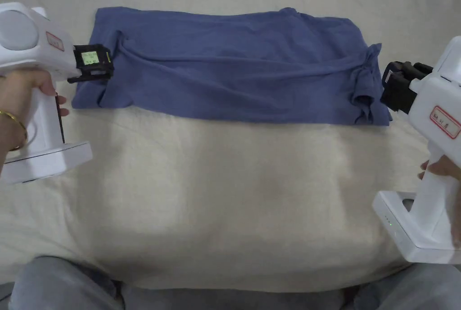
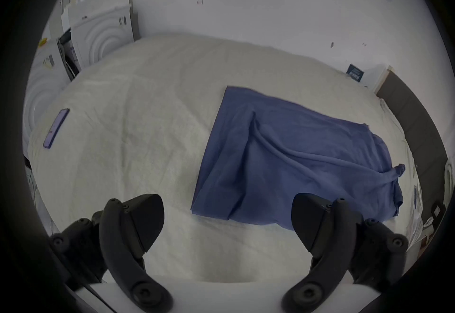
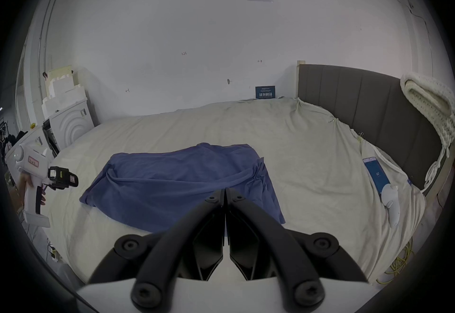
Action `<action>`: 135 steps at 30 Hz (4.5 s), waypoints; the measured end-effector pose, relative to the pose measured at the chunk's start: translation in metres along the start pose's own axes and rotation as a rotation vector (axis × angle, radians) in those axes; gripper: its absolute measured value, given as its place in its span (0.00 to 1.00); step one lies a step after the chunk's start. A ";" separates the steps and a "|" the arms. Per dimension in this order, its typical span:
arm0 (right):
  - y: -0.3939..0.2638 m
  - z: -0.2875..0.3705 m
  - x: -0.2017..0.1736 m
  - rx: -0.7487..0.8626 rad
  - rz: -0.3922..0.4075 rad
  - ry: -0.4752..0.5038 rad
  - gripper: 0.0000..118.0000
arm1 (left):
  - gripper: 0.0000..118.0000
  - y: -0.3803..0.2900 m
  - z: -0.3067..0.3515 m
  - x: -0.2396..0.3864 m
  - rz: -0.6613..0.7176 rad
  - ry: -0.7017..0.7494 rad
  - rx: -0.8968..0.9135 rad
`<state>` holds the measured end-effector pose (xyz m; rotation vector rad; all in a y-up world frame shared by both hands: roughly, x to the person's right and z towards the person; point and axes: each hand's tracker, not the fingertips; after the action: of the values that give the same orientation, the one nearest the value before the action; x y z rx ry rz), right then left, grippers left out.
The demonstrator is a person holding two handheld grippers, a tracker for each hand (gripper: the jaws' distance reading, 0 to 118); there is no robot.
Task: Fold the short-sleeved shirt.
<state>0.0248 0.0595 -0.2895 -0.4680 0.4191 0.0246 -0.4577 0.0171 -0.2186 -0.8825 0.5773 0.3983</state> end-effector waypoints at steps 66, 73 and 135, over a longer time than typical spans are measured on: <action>0.003 -0.168 0.068 -0.733 -0.136 0.000 0.10 | 0.04 -0.019 0.001 -0.009 0.211 -0.131 -0.068; 0.025 -0.113 0.090 -0.646 -0.214 0.076 0.10 | 0.04 -0.025 0.027 -0.024 0.273 -0.200 -0.045; -0.001 -0.008 -0.007 0.054 0.040 -0.039 0.00 | 0.00 -0.093 0.068 0.052 -0.246 -0.044 0.466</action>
<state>0.0154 0.0556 -0.2929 -0.4051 0.3897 0.0613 -0.3455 0.0235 -0.1606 -0.4862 0.4862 0.0525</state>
